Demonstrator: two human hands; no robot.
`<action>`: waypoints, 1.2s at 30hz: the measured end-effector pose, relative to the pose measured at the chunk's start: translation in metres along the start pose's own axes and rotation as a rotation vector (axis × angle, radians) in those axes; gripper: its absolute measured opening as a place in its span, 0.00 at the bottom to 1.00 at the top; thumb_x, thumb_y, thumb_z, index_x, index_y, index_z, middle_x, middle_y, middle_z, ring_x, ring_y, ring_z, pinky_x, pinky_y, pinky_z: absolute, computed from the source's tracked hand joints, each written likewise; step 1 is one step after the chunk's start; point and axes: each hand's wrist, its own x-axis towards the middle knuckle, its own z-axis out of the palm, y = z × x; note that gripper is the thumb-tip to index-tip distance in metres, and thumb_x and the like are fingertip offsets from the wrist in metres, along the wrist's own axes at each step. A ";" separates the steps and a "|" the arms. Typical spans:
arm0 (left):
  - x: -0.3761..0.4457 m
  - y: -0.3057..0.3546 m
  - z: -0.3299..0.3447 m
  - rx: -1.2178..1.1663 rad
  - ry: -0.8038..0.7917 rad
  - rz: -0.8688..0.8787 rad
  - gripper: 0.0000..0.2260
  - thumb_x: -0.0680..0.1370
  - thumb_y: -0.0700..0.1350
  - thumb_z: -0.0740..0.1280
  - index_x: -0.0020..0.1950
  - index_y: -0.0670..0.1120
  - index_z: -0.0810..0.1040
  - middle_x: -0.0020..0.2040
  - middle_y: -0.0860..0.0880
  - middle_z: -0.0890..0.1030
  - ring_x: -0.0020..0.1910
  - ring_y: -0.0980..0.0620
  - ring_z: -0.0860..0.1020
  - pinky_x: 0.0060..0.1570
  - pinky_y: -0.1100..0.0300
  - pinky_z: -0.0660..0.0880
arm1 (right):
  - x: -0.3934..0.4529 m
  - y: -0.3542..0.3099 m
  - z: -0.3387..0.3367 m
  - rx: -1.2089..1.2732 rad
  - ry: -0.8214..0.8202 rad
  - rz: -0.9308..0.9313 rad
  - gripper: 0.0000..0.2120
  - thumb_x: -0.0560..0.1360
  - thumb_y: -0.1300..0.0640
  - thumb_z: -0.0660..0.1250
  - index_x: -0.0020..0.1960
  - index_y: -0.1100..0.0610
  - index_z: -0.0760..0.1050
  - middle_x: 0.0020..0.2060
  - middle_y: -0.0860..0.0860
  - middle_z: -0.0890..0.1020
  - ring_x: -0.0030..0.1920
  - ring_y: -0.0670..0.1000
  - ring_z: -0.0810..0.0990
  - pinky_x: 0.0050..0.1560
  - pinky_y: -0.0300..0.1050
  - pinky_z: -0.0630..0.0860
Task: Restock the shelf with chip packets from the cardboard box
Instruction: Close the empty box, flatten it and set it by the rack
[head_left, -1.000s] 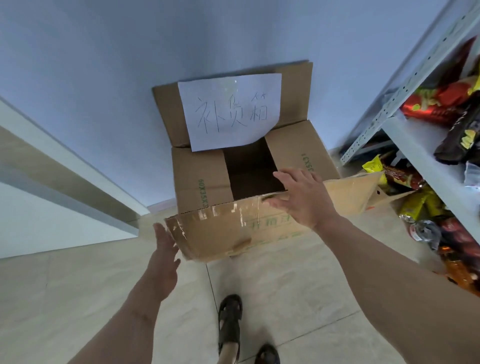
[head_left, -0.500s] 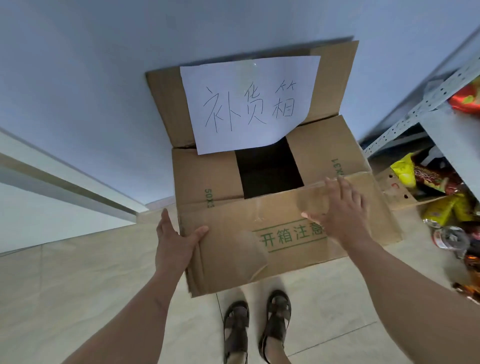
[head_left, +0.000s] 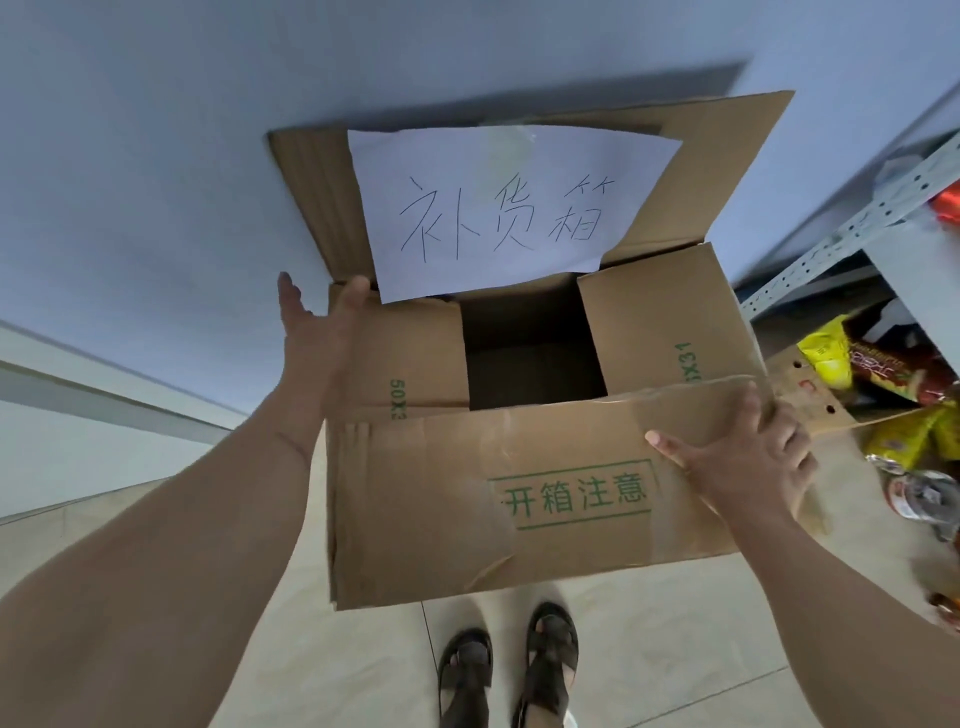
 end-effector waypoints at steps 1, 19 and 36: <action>0.005 0.007 0.004 -0.030 -0.013 0.010 0.44 0.76 0.67 0.66 0.83 0.55 0.44 0.83 0.53 0.54 0.80 0.52 0.57 0.76 0.51 0.59 | 0.001 0.001 0.000 0.005 0.005 -0.004 0.58 0.61 0.20 0.64 0.78 0.49 0.45 0.77 0.63 0.55 0.77 0.65 0.54 0.74 0.63 0.54; -0.028 -0.002 -0.026 -0.347 -0.301 -0.120 0.38 0.74 0.76 0.42 0.57 0.57 0.84 0.63 0.56 0.83 0.66 0.54 0.78 0.65 0.57 0.73 | -0.004 0.012 -0.009 0.394 -0.012 0.026 0.53 0.70 0.30 0.67 0.82 0.51 0.43 0.80 0.56 0.54 0.79 0.61 0.52 0.77 0.61 0.51; -0.078 -0.084 -0.030 0.347 -0.033 -0.179 0.30 0.76 0.63 0.68 0.73 0.50 0.70 0.66 0.48 0.79 0.63 0.42 0.77 0.60 0.48 0.73 | 0.021 0.007 -0.018 0.505 -0.102 0.190 0.50 0.71 0.21 0.53 0.82 0.53 0.51 0.79 0.58 0.60 0.77 0.63 0.59 0.73 0.65 0.57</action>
